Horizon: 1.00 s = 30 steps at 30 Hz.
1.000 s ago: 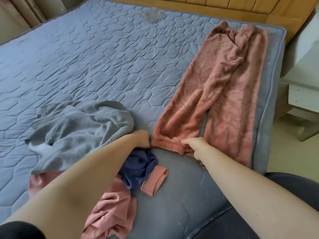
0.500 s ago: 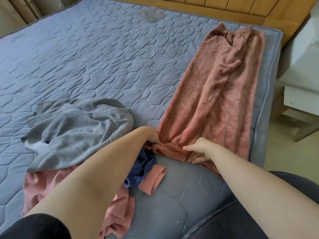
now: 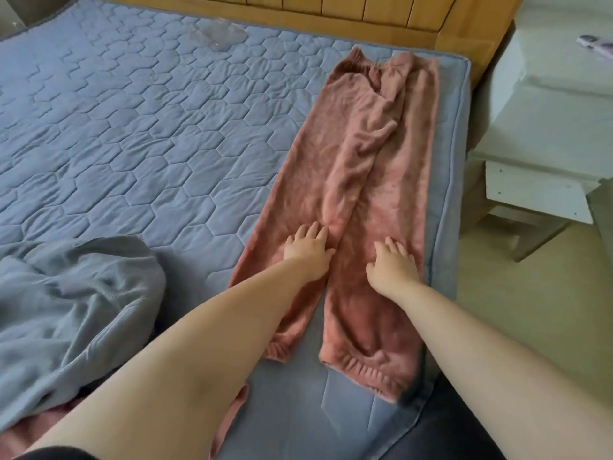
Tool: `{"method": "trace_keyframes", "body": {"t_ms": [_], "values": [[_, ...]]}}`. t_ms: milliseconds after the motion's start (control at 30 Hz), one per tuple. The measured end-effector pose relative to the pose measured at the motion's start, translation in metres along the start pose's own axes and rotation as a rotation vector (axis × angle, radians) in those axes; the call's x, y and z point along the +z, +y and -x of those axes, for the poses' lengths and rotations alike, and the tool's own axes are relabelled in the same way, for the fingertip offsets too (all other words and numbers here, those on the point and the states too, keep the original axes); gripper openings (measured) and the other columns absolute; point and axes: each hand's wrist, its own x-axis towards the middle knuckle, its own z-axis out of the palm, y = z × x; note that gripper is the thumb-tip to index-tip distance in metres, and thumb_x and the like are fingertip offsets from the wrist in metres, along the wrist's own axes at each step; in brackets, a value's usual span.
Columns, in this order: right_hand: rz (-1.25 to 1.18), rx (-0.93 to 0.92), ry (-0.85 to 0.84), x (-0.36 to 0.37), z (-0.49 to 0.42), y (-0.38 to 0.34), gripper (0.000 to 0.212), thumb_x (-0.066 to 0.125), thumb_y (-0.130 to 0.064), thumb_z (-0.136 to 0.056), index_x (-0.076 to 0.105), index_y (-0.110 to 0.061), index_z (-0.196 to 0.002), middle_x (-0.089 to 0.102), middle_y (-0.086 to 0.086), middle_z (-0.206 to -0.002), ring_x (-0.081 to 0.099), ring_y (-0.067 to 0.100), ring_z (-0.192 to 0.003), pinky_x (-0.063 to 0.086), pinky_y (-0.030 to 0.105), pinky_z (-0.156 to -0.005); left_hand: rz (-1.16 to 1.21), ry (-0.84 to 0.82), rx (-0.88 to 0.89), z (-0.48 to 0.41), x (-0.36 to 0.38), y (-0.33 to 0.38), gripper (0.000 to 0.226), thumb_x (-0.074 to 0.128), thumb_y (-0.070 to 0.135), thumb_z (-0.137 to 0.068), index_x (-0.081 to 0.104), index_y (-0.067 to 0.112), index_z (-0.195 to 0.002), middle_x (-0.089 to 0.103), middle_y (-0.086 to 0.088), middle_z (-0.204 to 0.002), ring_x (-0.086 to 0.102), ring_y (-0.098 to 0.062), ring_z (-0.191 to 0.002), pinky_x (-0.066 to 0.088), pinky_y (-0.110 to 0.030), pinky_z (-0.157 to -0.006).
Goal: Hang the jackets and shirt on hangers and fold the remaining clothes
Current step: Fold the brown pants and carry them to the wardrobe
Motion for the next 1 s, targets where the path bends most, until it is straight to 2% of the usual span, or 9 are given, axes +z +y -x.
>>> {"method": "trace_keyframes", "body": {"t_ms": [100,200,400,500,600,700,800,1000], "values": [[0.027,-0.028,-0.059,-0.012,-0.033,0.029,0.06,0.036,-0.03,-0.098,0.014,-0.015,-0.151,0.003,0.007,-0.161,0.002,0.026,-0.147,0.007,0.046,-0.118,0.081,0.07,-0.07,-0.035,0.004,0.031,0.063,0.033,0.042,-0.1,0.01,0.014,-0.152,0.006,-0.004,-0.161,0.005,-0.024,-0.147,0.013,-0.046,-0.117],[0.072,-0.112,-0.059,-0.023,-0.083,0.047,0.06,0.03,-0.033,-0.101,0.006,-0.018,-0.153,0.0,0.006,-0.161,-0.002,0.024,-0.148,0.003,0.045,-0.118,0.126,0.148,-0.138,-0.079,0.005,0.052,0.065,0.031,0.042,-0.101,0.004,0.015,-0.153,0.002,-0.005,-0.161,0.002,-0.023,-0.148,0.01,-0.045,-0.117],[0.12,-0.261,0.155,-0.051,-0.25,0.085,0.064,0.027,-0.048,-0.098,0.007,-0.023,-0.153,0.003,0.007,-0.161,0.0,0.022,-0.148,0.0,0.042,-0.118,0.163,0.315,-0.303,-0.231,-0.025,0.081,0.062,0.028,0.041,-0.1,0.002,0.023,-0.153,-0.001,-0.003,-0.161,0.0,-0.027,-0.148,0.007,-0.049,-0.117],[0.1,-0.285,0.235,-0.063,-0.318,0.107,0.07,0.032,-0.053,-0.094,0.011,-0.02,-0.153,0.008,0.009,-0.16,0.004,0.022,-0.147,0.003,0.042,-0.117,0.151,0.38,-0.393,-0.303,-0.031,0.095,0.061,0.027,0.041,-0.099,0.004,0.024,-0.153,0.002,-0.002,-0.161,0.0,-0.026,-0.148,0.005,-0.049,-0.117],[0.076,-0.262,0.246,-0.071,-0.361,0.118,0.079,0.035,-0.058,-0.09,0.011,-0.016,-0.152,0.01,0.009,-0.16,0.009,0.021,-0.146,0.011,0.043,-0.115,0.101,0.378,-0.474,-0.348,-0.024,0.1,0.059,0.022,0.04,-0.098,0.008,0.024,-0.153,0.006,-0.003,-0.161,0.003,-0.024,-0.147,0.005,-0.05,-0.117],[0.114,-0.259,0.166,-0.079,-0.386,0.114,0.087,0.04,-0.062,-0.084,0.01,-0.016,-0.152,0.011,0.009,-0.159,0.01,0.023,-0.144,0.018,0.044,-0.111,0.005,0.362,-0.485,-0.363,-0.016,0.094,0.057,0.022,0.037,-0.097,0.014,0.023,-0.152,0.009,-0.006,-0.16,0.005,-0.024,-0.147,0.006,-0.048,-0.118],[0.125,-0.259,0.034,-0.094,-0.4,0.11,0.09,0.044,-0.063,-0.081,0.01,-0.019,-0.152,0.01,0.008,-0.159,0.011,0.025,-0.143,0.019,0.044,-0.11,-0.06,0.323,-0.477,-0.374,-0.019,0.095,0.061,0.025,0.039,-0.096,0.009,0.022,-0.152,0.009,-0.01,-0.159,0.006,-0.027,-0.146,0.006,-0.049,-0.117],[0.22,-0.333,-0.329,-0.124,-0.407,0.106,0.092,0.044,-0.067,-0.083,0.003,-0.022,-0.152,0.004,0.008,-0.159,0.005,0.027,-0.144,0.014,0.042,-0.114,-0.139,0.114,-0.534,-0.374,-0.029,0.092,0.08,0.03,0.058,-0.089,-0.003,0.023,-0.153,0.003,-0.014,-0.159,0.004,-0.032,-0.146,0.008,-0.05,-0.116]]}}
